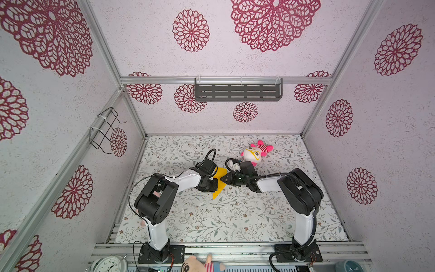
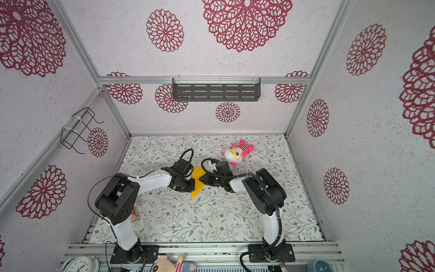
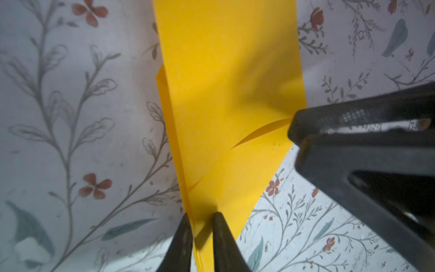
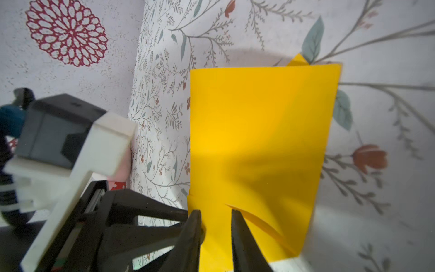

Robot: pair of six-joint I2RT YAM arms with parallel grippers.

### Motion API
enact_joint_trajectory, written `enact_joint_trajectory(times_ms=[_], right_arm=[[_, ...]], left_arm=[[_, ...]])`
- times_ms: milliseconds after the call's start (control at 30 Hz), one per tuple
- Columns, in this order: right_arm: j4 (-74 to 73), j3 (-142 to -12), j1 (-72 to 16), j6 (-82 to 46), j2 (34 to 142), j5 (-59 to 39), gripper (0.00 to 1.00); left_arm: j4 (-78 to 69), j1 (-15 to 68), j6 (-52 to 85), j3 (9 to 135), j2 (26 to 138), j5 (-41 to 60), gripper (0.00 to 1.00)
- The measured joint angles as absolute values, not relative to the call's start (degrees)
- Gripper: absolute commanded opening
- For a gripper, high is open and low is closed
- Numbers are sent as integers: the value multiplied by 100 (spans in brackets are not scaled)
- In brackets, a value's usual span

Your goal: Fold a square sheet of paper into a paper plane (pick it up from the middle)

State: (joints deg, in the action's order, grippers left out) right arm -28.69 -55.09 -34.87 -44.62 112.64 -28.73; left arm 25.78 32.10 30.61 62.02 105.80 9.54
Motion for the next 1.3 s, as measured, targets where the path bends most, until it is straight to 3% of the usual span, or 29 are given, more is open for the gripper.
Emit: enact_joint_trajectory(times_ms=[333,467,667,867,1300], right_arm=[[-2462,-5450,-3489,-4560,11292,-2679,27],[-2589,-5238,-3542,-4825,11168,-2580,27],[-2755,-4742,-3627,-5308,10822,-2418,27],[-2803,-4604,-3642,-5540,10724,-2357,27],[-2893,-4552,-3623,-5629,10676,-2377,35]], left_arm=[[2711,3225,3151,6204,10431,958,36],[2792,3271,3216,6198,10068,886,36],[2609,3479,3382,6178,9644,779,27],[2425,3686,3483,6191,9944,805,18],[2707,3712,3524,6333,10521,47,9]])
